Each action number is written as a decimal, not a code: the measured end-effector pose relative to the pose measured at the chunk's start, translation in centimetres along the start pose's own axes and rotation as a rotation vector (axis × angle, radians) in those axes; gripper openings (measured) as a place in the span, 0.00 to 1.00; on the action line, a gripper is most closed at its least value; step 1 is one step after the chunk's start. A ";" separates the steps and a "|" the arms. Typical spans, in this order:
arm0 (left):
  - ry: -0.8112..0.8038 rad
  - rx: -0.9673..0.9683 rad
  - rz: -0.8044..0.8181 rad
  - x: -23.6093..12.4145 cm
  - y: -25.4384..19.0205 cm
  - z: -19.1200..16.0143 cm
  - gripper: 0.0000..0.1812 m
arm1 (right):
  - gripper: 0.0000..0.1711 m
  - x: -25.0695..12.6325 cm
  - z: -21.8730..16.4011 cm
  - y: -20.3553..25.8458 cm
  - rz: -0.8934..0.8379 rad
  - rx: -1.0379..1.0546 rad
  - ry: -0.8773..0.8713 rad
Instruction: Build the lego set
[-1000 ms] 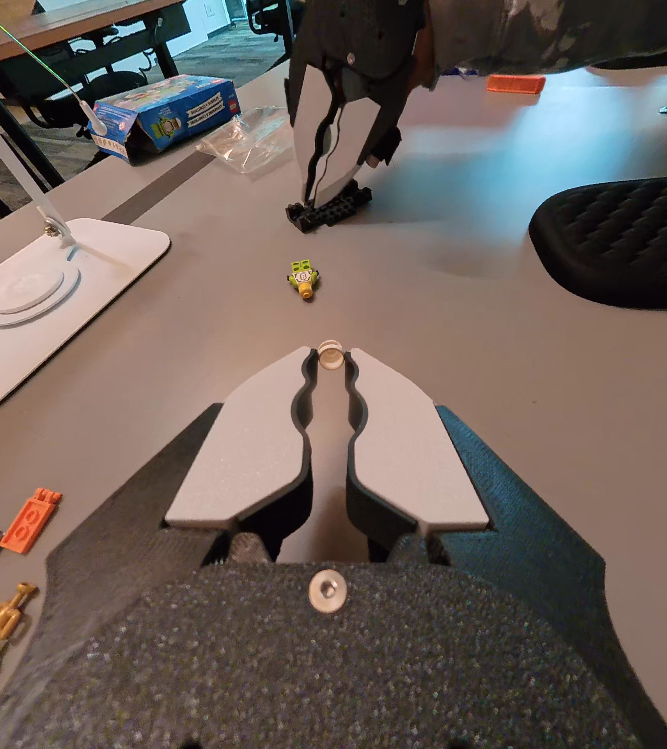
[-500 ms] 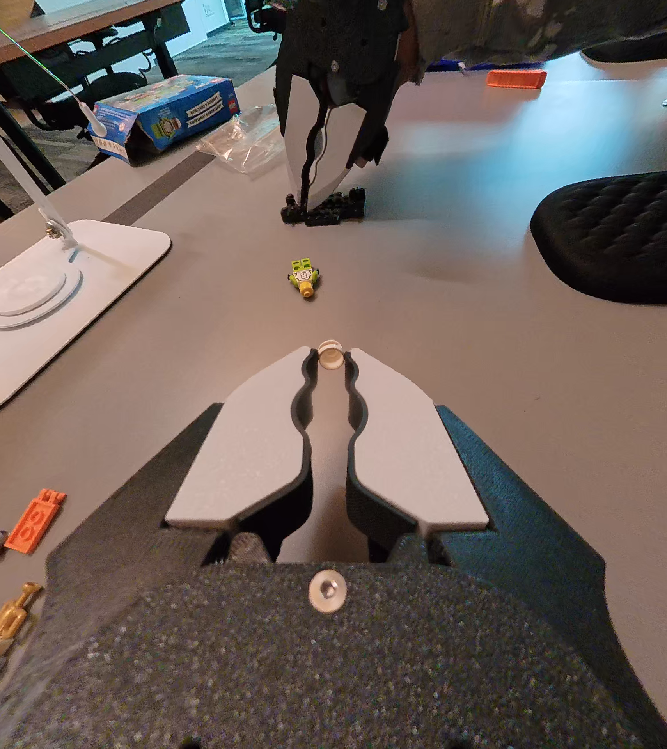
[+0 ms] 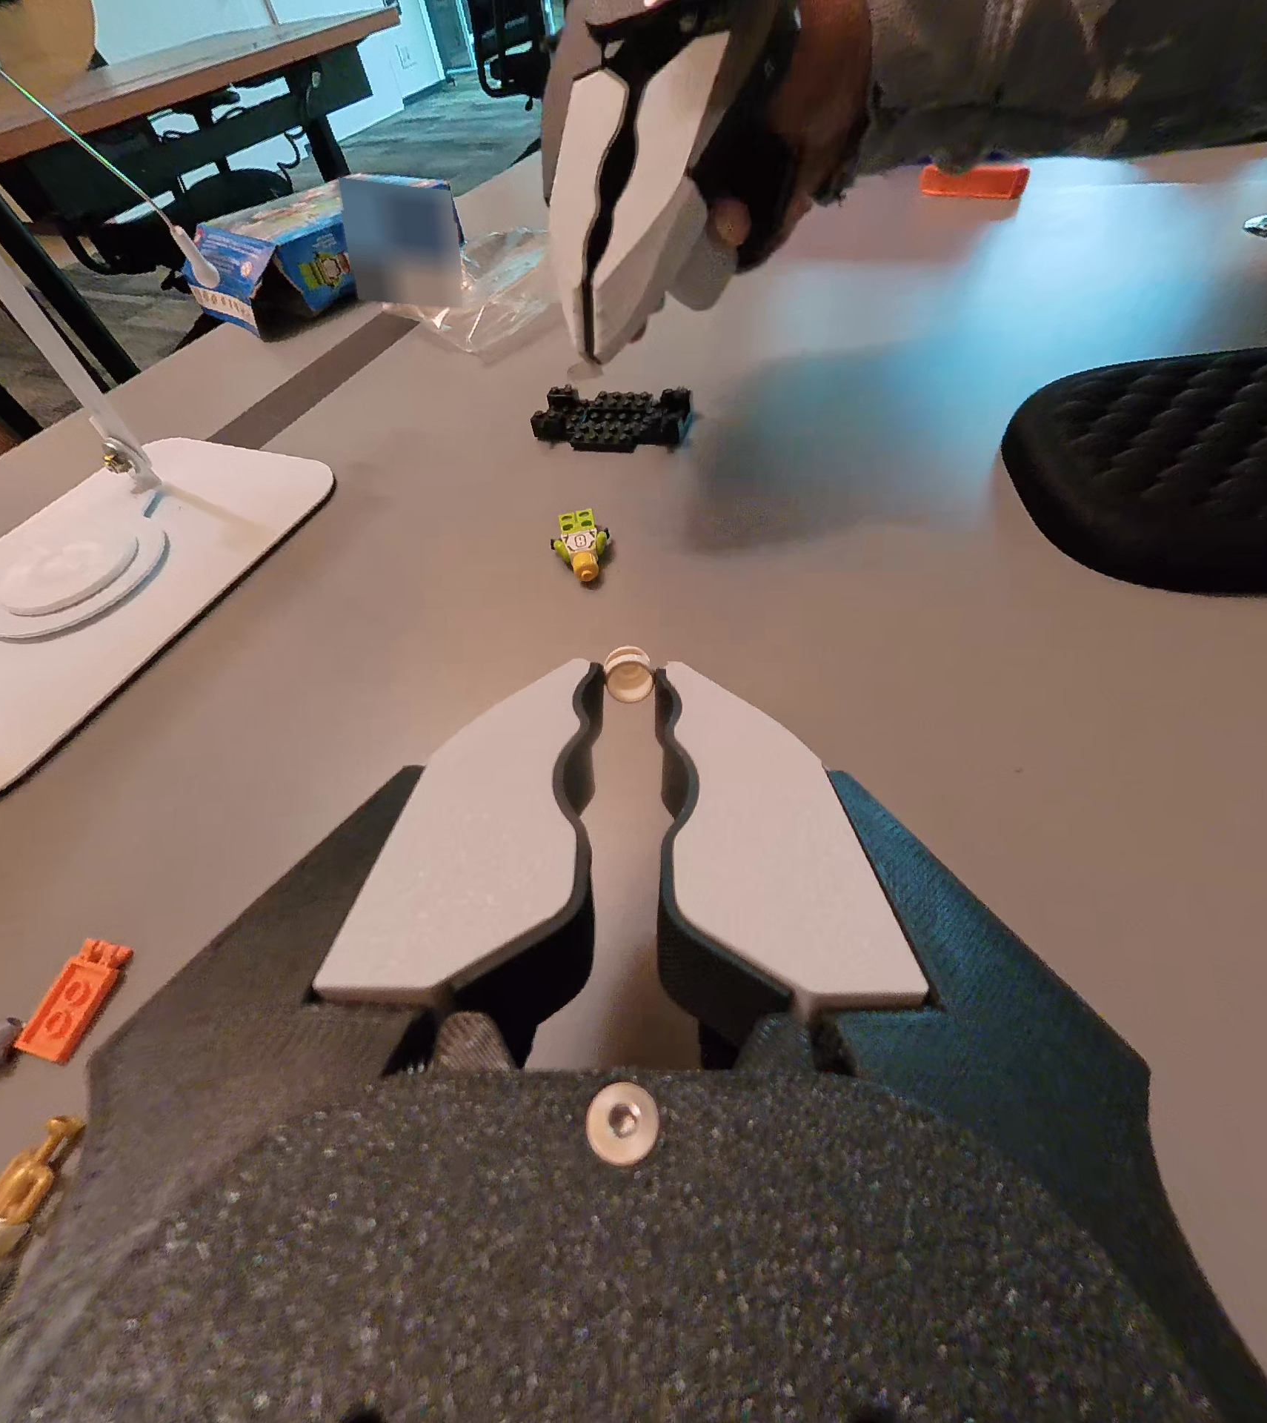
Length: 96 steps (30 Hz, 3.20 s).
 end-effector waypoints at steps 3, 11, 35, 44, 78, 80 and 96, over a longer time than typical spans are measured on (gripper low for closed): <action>-0.035 0.018 0.016 -0.3 -0.1 0.3 0.07 | 0.00 1.2 2.2 2.8 0.176 0.092 -0.181; -0.151 0.058 0.084 -1.4 -0.5 1.4 0.07 | 0.00 5.5 6.1 8.0 0.540 0.434 -0.518; -0.282 0.067 0.153 -3.0 -0.5 2.5 0.07 | 0.00 7.2 6.0 8.1 0.594 0.657 -0.603; -0.325 0.117 0.184 -3.4 -0.8 2.7 0.07 | 0.00 6.9 6.3 8.5 0.612 0.668 -0.630; -0.575 0.095 0.181 -6.1 -1.2 4.1 0.07 | 0.06 5.0 9.3 10.3 0.541 0.530 -0.640; -0.583 0.106 0.183 -6.2 -1.4 4.1 0.07 | 0.08 5.0 9.4 10.4 0.556 0.527 -0.637; -0.631 0.187 0.179 -6.6 -2.4 4.5 0.07 | 0.09 6.0 8.5 11.1 0.839 0.622 -0.708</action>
Point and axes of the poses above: each gripper's, where its closed fingertips meet, x out along the fingers, z out of its top, y = z × x across the jaws, the point moved 8 cm from there along -x, back along the fingers, and after that the axes turned 10 degrees about y, right-handed, at the moved point
